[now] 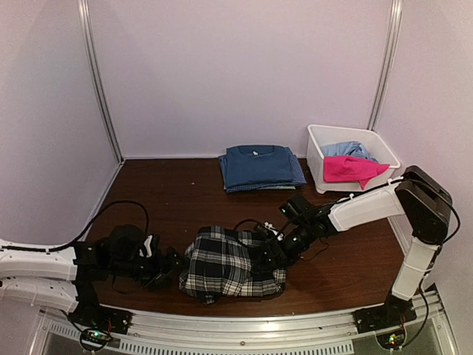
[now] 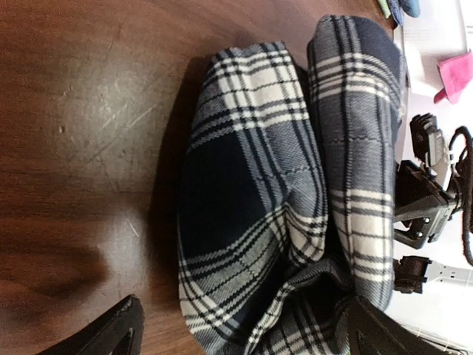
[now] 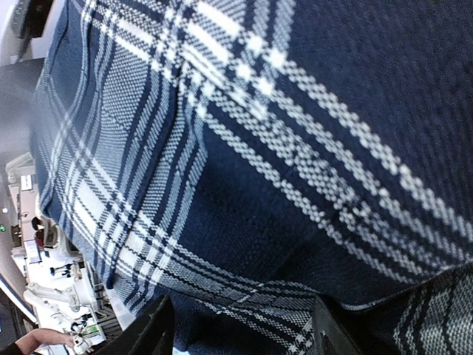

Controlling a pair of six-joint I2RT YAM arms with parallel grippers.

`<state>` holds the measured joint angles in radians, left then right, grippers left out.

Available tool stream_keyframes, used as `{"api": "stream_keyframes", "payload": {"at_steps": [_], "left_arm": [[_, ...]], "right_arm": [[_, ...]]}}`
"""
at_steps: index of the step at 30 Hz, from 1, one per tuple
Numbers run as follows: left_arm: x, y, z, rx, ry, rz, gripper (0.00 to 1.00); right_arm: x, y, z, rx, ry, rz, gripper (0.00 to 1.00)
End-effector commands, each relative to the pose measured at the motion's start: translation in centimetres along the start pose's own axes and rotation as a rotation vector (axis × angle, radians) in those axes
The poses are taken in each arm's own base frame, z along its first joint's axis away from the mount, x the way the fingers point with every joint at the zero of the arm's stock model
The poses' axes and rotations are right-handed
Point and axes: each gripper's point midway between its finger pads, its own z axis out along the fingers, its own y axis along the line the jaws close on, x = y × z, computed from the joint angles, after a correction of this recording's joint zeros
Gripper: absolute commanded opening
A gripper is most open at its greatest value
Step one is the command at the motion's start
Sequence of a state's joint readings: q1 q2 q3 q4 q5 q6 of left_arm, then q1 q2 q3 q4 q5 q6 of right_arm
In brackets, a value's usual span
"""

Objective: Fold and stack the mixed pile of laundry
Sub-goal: Smooth out the square-folded skirt at the center of the board.

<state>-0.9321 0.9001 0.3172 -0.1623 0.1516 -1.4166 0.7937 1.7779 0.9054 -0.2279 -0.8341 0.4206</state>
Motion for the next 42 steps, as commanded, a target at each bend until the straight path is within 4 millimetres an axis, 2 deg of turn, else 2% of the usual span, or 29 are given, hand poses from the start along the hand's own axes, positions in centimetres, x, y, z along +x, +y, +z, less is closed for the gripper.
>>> {"api": "stream_keyframes", "payload": {"at_steps": [1, 8, 12, 13, 16, 18, 21, 23, 25, 30, 32, 35, 40, 42], "left_arm": [[-0.2, -1.5, 1.8, 0.132, -0.049, -0.141, 0.98], [0.3, -4.5, 3.3, 0.217, -0.062, -0.137, 0.98], [-0.7, -4.2, 3.6, 0.21, -0.117, -0.164, 0.98], [-1.1, -3.8, 3.6, 0.21, -0.143, -0.174, 0.96], [-2.5, -3.5, 3.3, 0.237, -0.23, -0.166, 0.83], [-3.6, -3.7, 3.1, 0.258, -0.278, -0.134, 0.8], [-5.3, -4.7, 2.5, 0.284, -0.347, -0.017, 0.78], [-6.5, -6.7, 2.0, 0.279, -0.371, 0.087, 0.78], [-7.6, -8.1, 1.3, 0.238, -0.396, 0.193, 0.81], [-10.6, -9.3, -1.2, 0.058, -0.446, 0.442, 0.88], [-11.0, -8.8, -1.8, -0.014, -0.427, 0.481, 0.93], [-10.0, -8.0, -2.1, -0.01, -0.377, 0.455, 0.97], [-7.7, -4.6, -2.7, 0.017, -0.298, 0.212, 0.98], [-6.4, -2.5, -3.2, -0.001, -0.265, 0.085, 0.98]], "right_arm": [[3.5, -6.5, 2.3, 0.137, 0.092, 0.196, 0.66], [2.7, -7.5, 2.8, 0.138, 0.091, 0.213, 0.65], [3.2, -8.2, 2.8, 0.149, 0.115, 0.201, 0.65], [3.4, -8.7, 2.6, 0.154, 0.116, 0.211, 0.65], [4.4, -10.2, 1.8, 0.174, 0.123, 0.227, 0.64], [5.2, -11.2, 1.3, 0.212, 0.141, 0.216, 0.63], [5.7, -12.1, 1.0, 0.255, 0.168, 0.183, 0.61], [5.9, -12.5, 0.9, 0.276, 0.185, 0.167, 0.6], [6.0, -12.8, 0.9, 0.282, 0.192, 0.156, 0.6], [5.7, -13.1, 0.8, 0.296, 0.197, 0.13, 0.59], [5.7, -13.2, 0.9, 0.295, 0.198, 0.132, 0.59], [5.6, -13.3, 1.1, 0.289, 0.193, 0.137, 0.59], [5.4, -13.0, 1.0, 0.282, 0.184, 0.134, 0.58], [5.3, -12.8, 1.0, 0.274, 0.18, 0.128, 0.58]]}}
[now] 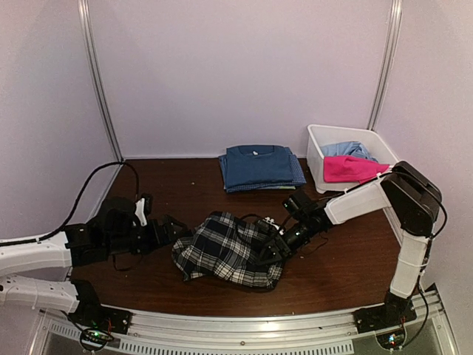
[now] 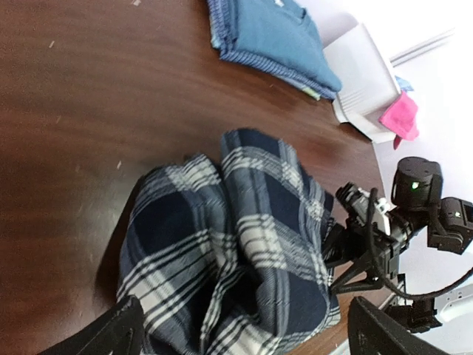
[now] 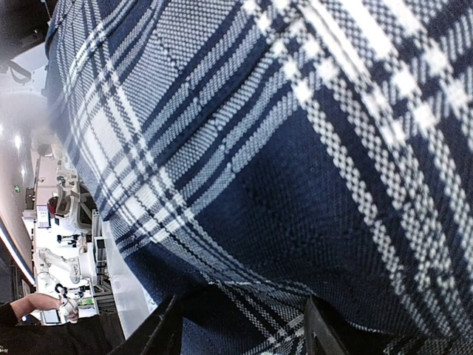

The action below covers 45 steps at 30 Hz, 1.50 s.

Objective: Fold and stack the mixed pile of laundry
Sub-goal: Smooth out the square-folded skirt at the center of the board.

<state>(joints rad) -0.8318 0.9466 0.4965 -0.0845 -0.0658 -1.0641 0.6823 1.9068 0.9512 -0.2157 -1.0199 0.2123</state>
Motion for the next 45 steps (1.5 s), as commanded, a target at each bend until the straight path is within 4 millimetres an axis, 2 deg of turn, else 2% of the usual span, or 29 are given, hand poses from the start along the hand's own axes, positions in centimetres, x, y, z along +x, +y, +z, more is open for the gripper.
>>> {"api": "stream_keyframes", "payload": {"at_steps": [1, 3, 6, 12, 16, 19, 22, 26, 30, 32, 34, 35, 37, 40, 43, 45], "left_arm": [[3.8, 3.6, -2.0, -0.078, 0.11, -0.235, 0.98], [4.7, 4.5, -2.4, -0.103, 0.123, -0.284, 0.98], [5.3, 4.9, -1.2, -0.083, 0.119, -0.324, 0.98], [5.6, 1.5, 3.3, 0.063, 0.176, -0.303, 0.98], [6.1, 0.1, 5.8, 0.157, 0.212, -0.329, 0.98], [4.7, -1.1, 6.3, 0.252, 0.153, -0.343, 0.98], [2.8, -1.8, 6.1, 0.271, 0.085, -0.299, 0.98], [1.3, -2.7, 6.5, 0.288, 0.112, -0.237, 0.98], [-0.2, -0.9, 5.8, 0.309, 0.065, -0.31, 0.98], [-0.9, -1.1, 5.5, 0.345, 0.057, -0.296, 0.98], [-0.7, -2.2, 6.1, 0.357, 0.121, -0.211, 0.98], [0.1, -2.1, 6.7, 0.325, 0.181, -0.173, 0.98], [0.3, -2.0, 7.3, 0.275, 0.23, -0.098, 0.98], [-1.5, 0.5, 6.6, 0.163, 0.168, -0.089, 0.98], [-3.9, 3.7, 4.7, 0.085, 0.073, -0.137, 0.98], [-3.8, 5.1, 3.9, 0.015, 0.097, -0.134, 0.98]], "right_arm": [[7.4, -9.9, -0.1, 0.388, 0.156, 0.222, 0.58], [7.0, -9.6, 0.0, 0.375, 0.149, 0.206, 0.58], [6.7, -9.6, 0.4, 0.361, 0.155, 0.192, 0.58], [6.9, -10.0, 1.2, 0.371, 0.195, 0.167, 0.58], [7.6, -10.8, 1.1, 0.415, 0.225, 0.155, 0.57], [7.6, -10.9, 0.9, 0.438, 0.231, 0.143, 0.58], [7.6, -11.1, 0.6, 0.463, 0.244, 0.134, 0.57], [7.4, -11.1, 0.6, 0.484, 0.258, 0.111, 0.57], [7.6, -11.0, 0.9, 0.5, 0.281, 0.086, 0.56], [7.7, -10.8, 1.0, 0.504, 0.291, 0.072, 0.57], [7.8, -10.6, 1.3, 0.509, 0.304, 0.055, 0.56], [7.8, -10.5, 1.4, 0.511, 0.309, 0.049, 0.56], [7.9, -10.4, 1.6, 0.525, 0.331, 0.026, 0.56], [8.0, -10.4, 1.6, 0.547, 0.345, 0.005, 0.56], [8.1, -10.4, 1.1, 0.564, 0.348, -0.013, 0.57], [7.8, -10.1, 0.9, 0.568, 0.332, -0.027, 0.57]]}}
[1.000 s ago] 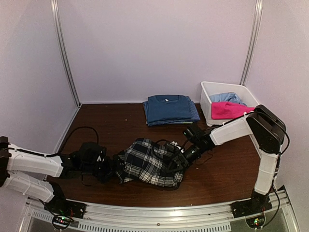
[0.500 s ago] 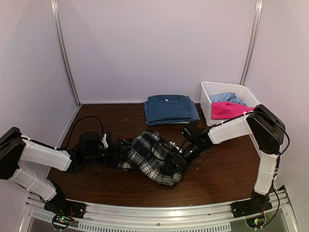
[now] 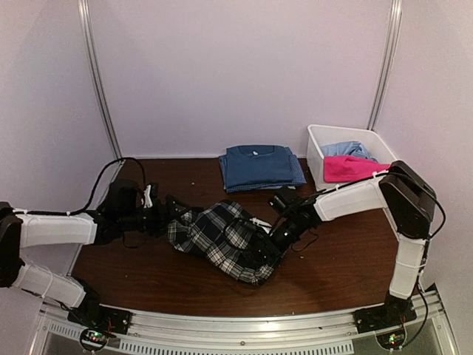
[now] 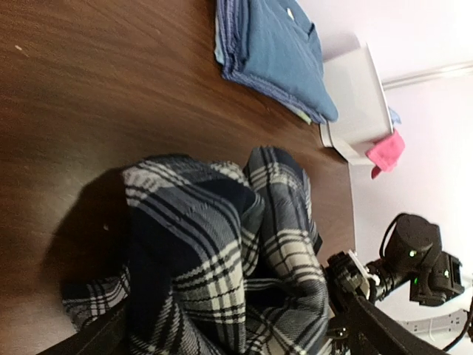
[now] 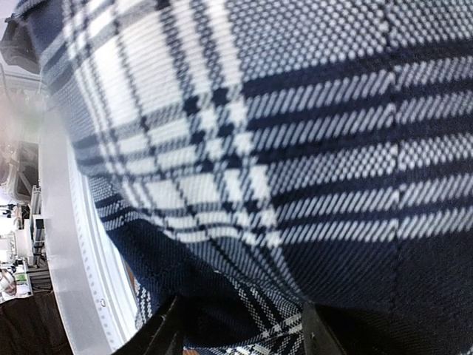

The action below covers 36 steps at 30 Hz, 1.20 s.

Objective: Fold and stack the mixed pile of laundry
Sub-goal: Smooth out the square-folded skirt at the center of the board.

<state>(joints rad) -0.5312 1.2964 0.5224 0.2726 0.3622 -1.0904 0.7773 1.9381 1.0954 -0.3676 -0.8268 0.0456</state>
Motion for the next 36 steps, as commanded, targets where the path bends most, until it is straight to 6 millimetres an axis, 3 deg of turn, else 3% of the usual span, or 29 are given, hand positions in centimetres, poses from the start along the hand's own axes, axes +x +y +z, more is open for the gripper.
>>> {"api": "stream_keyframes", "payload": {"at_steps": [1, 5, 7, 10, 12, 15, 16, 19, 21, 24, 30, 36], "left_arm": [[-0.6, 3.2, -2.5, -0.14, 0.015, 0.026, 0.98], [0.8, 3.8, -4.5, -0.177, 0.047, -0.028, 0.98], [0.8, 3.7, -5.7, -0.16, 0.011, -0.073, 0.98], [1.5, 5.2, -6.1, -0.193, 0.01, -0.137, 0.98], [2.1, 6.1, -5.5, -0.21, 0.052, -0.144, 0.98], [2.2, 5.6, -3.8, -0.17, 0.113, -0.147, 0.98], [1.8, 4.5, -3.1, -0.112, 0.12, -0.143, 0.98], [1.4, 4.0, -1.6, -0.05, 0.134, -0.167, 0.98], [1.5, 3.9, -0.6, -0.012, 0.148, -0.192, 0.98], [1.7, 3.2, 1.3, 0.064, 0.174, -0.217, 0.98], [1.6, 2.4, 5.2, 0.155, 0.202, -0.27, 0.98], [2.3, -0.1, 6.8, 0.296, 0.215, -0.291, 0.98]], "right_arm": [[10.4, -8.0, 1.2, 0.355, 0.296, 0.158, 0.57], [6.9, -5.4, -0.1, 0.286, 0.186, 0.136, 0.61], [4.2, -3.7, -1.7, 0.26, 0.108, 0.111, 0.61], [0.3, -1.3, -4.7, 0.236, -0.01, 0.075, 0.63], [-1.9, -0.2, -6.8, 0.23, -0.076, 0.068, 0.65], [-5.0, 1.1, -9.6, 0.197, -0.173, 0.071, 0.66], [-6.0, 1.2, -10.5, 0.194, -0.208, 0.08, 0.66], [-8.5, 0.4, -12.0, 0.182, -0.301, 0.153, 0.68], [-9.8, -0.3, -11.6, 0.161, -0.312, 0.213, 0.68], [-10.3, -2.0, -9.3, 0.144, -0.266, 0.281, 0.65], [-6.5, -5.3, -2.9, 0.104, -0.097, 0.31, 0.59], [-4.7, -5.7, 0.3, 0.14, -0.002, 0.179, 0.58]]}}
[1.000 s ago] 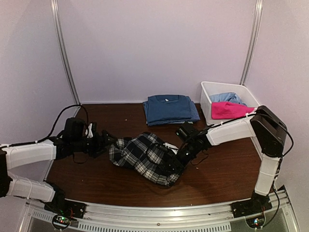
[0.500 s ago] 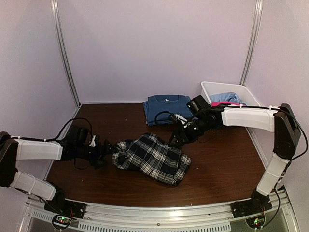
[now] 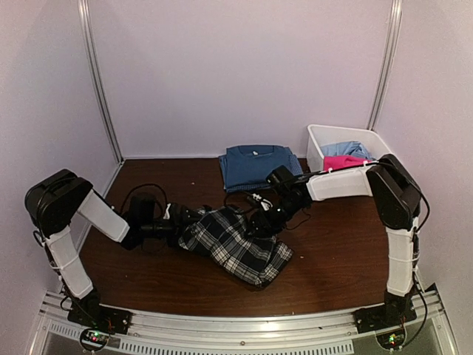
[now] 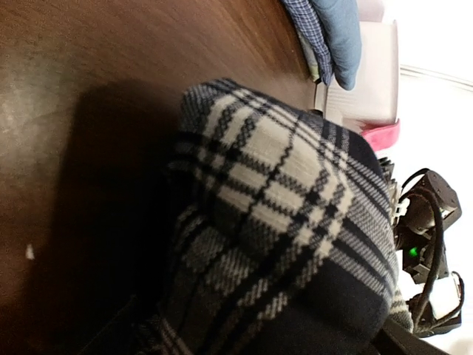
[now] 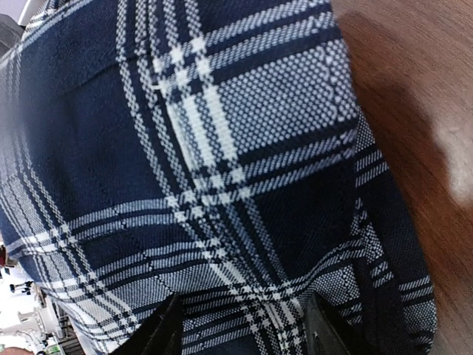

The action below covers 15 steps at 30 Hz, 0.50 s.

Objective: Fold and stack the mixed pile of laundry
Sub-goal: Smooth out the square-folded skirt at the center of the board.

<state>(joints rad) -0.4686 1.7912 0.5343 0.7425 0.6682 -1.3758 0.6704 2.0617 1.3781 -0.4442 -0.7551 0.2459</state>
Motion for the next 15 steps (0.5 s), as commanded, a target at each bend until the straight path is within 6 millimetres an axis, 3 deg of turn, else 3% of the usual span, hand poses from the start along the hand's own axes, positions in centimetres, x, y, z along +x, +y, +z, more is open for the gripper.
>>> {"api": "stream_keyframes", "payload": {"at_steps": [1, 7, 8, 11, 13, 15], "left_arm": [[0.9, -4.5, 1.1, 0.18, 0.021, 0.049, 0.98], [0.5, -4.6, -2.0, 0.195, -0.071, 0.04, 0.98], [0.6, -3.8, -2.2, 0.155, -0.069, 0.033, 0.98], [0.9, -3.6, -3.0, 0.015, -0.043, 0.145, 0.98], [0.4, -4.4, -3.6, -0.118, -0.027, 0.331, 0.98], [0.1, -4.4, -4.8, -0.206, -0.028, 0.406, 0.98]], "right_arm": [[3.5, -1.6, 3.5, 0.06, 0.137, -0.081, 0.57], [3.7, -3.0, 4.0, 0.191, 0.215, -0.281, 0.57], [3.9, -3.5, 3.8, 0.22, 0.229, -0.308, 0.57], [3.9, -5.8, 2.6, 0.358, 0.259, -0.388, 0.56], [3.1, -6.5, 1.7, 0.428, 0.242, -0.472, 0.56], [1.6, -6.7, 0.7, 0.494, 0.197, -0.537, 0.56]]}}
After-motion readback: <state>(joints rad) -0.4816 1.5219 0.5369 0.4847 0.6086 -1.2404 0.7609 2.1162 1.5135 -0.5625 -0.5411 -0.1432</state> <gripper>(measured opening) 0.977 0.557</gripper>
